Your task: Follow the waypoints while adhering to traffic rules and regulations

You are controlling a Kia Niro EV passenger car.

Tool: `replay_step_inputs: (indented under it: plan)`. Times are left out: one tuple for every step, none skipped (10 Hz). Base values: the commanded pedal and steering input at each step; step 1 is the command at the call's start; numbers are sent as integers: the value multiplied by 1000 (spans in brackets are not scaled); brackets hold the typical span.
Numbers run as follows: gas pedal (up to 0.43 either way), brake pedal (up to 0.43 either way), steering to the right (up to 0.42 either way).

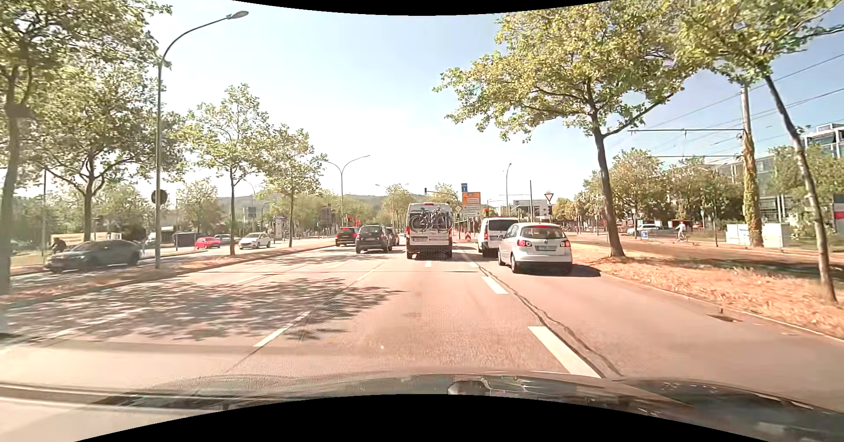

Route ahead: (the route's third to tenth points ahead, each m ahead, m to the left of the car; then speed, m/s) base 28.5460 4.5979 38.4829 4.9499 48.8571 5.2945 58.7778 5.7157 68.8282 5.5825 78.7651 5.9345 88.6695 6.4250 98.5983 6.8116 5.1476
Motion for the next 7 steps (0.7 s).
replay_step_inputs:
  plan:
    - [0,55,-5]
    - [0,67,-5]
    - [0,91,-5]
    - [0,110,-5]
    - [0,116,-5]
    - [0,104,-5]
    - [0,104,-4]
